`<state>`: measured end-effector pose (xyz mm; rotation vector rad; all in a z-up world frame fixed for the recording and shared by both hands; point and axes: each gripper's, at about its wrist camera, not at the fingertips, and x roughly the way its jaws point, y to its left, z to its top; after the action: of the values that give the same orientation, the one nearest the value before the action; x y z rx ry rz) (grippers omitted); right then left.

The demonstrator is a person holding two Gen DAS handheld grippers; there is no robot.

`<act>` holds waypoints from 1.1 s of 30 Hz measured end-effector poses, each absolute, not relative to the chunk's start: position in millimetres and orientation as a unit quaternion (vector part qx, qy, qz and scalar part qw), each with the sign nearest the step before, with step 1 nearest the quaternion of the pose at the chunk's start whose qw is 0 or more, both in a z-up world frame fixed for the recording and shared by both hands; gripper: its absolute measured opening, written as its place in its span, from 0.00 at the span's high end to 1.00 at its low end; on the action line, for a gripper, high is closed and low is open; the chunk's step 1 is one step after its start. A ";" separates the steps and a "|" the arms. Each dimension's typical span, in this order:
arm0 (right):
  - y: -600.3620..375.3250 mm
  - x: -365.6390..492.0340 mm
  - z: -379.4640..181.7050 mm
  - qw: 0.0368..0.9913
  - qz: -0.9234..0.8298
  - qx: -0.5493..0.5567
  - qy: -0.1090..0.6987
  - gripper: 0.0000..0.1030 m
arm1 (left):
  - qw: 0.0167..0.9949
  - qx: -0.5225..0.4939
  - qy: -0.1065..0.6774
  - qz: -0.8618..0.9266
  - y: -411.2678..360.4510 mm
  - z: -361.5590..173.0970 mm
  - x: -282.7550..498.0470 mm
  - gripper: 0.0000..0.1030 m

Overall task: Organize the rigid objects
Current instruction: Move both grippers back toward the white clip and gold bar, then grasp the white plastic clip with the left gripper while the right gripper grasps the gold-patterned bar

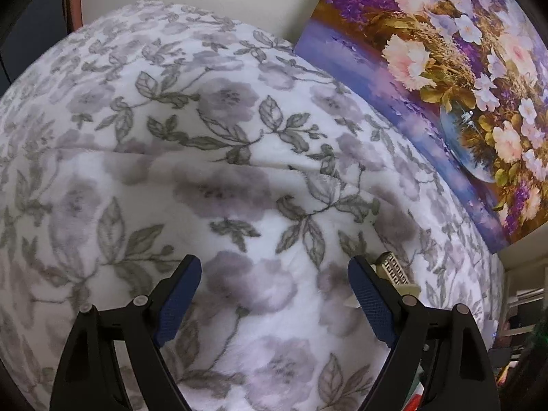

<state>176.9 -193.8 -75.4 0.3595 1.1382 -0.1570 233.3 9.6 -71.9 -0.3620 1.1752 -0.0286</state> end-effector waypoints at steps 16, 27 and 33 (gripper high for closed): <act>-222.4 185.7 -83.2 0.813 -0.096 0.162 0.551 0.29 | 0.822 -0.162 0.542 -0.067 -8.3 -63.1 233.7 0.15; -249.9 176.3 -79.7 0.809 -0.117 0.162 0.553 0.29 | 0.827 -0.124 0.532 -0.132 -55.3 -57.3 224.7 0.15; -254.4 174.4 -80.4 0.808 -0.123 0.153 0.556 0.29 | 0.826 -0.120 0.533 -0.137 -61.7 -66.2 224.4 0.26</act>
<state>174.4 -254.4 -80.4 0.3281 1.1881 -0.2627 224.4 -61.7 -66.2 -0.2548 1.1329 -0.2912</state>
